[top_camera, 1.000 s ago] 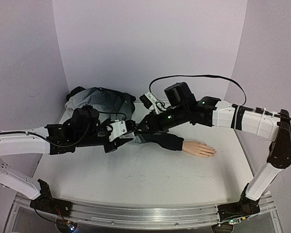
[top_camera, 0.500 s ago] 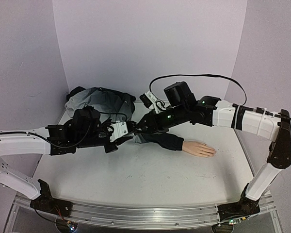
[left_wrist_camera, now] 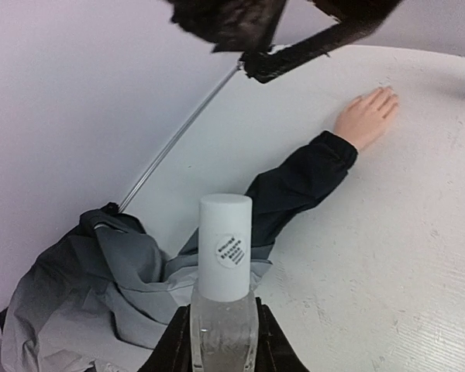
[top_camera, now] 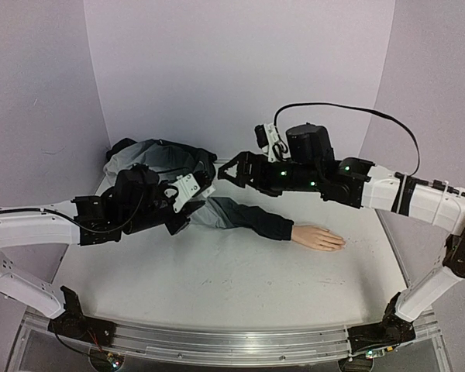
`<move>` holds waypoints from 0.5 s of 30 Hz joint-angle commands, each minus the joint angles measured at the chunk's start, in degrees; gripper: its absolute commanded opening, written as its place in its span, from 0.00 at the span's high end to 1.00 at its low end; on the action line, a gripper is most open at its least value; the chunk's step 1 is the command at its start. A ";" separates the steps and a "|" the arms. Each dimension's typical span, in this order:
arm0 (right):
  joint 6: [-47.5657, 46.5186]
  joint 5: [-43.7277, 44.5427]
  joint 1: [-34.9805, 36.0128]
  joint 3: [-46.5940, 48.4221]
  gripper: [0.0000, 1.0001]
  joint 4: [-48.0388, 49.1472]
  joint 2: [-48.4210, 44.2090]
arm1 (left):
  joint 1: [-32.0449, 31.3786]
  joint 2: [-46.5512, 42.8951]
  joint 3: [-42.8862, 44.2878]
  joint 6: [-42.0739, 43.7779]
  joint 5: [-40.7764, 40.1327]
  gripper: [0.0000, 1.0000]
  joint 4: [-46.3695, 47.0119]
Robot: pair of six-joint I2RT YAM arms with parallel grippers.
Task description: Paint the nails
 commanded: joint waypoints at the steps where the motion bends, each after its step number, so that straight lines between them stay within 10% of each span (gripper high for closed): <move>1: 4.55 -0.59 0.26 -0.04 0.07 12.62 2.09 | -0.08 -0.48 3.99 -6.07 -8.17 1.00 3.01; 15: 7.06 -4.24 1.82 3.97 0.48 24.26 11.55 | -0.08 -1.21 3.80 -7.81 -12.30 1.00 2.93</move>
